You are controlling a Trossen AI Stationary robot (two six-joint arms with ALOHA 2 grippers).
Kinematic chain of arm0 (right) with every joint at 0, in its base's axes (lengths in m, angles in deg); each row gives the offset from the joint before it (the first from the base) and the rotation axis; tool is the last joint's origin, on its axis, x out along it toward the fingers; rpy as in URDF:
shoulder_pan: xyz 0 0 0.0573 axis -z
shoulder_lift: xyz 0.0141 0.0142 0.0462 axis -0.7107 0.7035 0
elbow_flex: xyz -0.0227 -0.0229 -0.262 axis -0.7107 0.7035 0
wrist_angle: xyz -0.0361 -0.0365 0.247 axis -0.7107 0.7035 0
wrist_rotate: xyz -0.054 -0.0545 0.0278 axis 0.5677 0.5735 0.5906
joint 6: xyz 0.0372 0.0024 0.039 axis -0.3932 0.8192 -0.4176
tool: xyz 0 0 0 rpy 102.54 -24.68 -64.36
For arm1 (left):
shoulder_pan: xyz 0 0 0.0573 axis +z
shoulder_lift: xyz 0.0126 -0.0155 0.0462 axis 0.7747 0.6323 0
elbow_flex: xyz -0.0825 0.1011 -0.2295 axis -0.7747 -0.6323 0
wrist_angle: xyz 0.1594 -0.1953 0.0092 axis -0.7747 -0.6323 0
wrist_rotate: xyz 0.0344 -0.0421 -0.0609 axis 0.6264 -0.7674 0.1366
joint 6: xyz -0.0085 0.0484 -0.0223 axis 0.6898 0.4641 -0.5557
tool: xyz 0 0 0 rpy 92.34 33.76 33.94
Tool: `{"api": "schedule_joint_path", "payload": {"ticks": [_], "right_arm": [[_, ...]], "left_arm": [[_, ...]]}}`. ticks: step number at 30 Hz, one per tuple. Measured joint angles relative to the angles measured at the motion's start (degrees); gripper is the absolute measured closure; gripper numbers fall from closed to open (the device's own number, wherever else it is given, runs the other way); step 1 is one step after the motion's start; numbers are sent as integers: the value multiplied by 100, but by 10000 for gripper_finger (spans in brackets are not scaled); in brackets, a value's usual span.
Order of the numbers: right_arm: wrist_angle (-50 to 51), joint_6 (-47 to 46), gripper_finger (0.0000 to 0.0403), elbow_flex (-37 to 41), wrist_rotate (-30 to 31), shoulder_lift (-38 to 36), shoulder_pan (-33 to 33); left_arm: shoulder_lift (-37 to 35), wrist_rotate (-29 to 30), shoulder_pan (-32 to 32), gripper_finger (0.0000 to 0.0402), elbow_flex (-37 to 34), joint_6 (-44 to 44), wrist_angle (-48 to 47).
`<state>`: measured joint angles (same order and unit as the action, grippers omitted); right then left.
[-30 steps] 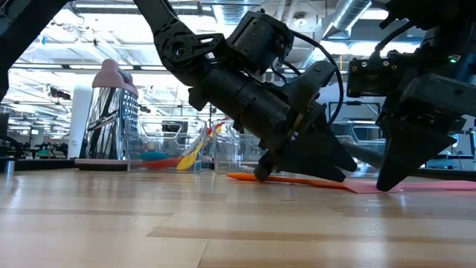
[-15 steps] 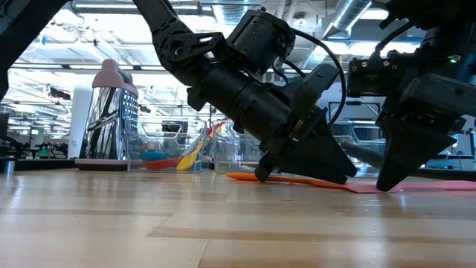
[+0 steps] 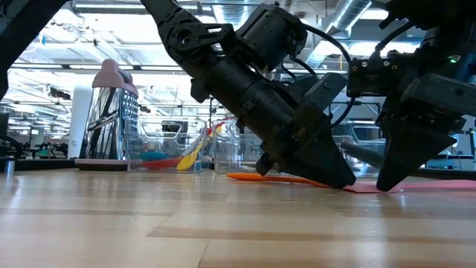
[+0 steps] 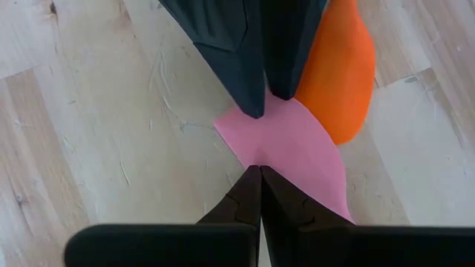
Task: Pick & Place Kitchen Items
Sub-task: Put the pink spatula into the right transparent bin
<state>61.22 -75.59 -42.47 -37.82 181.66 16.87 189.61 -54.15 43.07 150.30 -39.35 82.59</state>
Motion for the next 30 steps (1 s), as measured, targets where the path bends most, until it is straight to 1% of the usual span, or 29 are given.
{"api": "schedule_joint_path", "payload": {"ticks": [20, 23, 25, 30], "right_arm": [[-57, 15, 403, 2, 15, 0, -109], [-59, 15, 403, 0, 0, 2, -108], [-61, 15, 403, 0, -2, 0, -109], [-71, 15, 403, 0, -17, 1, -107]], "left_arm": [[-24, 42, 28, 315, 0, 216, 131], [-28, 42, 31, 315, 1, 472, 306], [-33, 38, 31, 315, 2, 482, 327], [-35, -190, 23, 315, 0, 474, 287]]}}
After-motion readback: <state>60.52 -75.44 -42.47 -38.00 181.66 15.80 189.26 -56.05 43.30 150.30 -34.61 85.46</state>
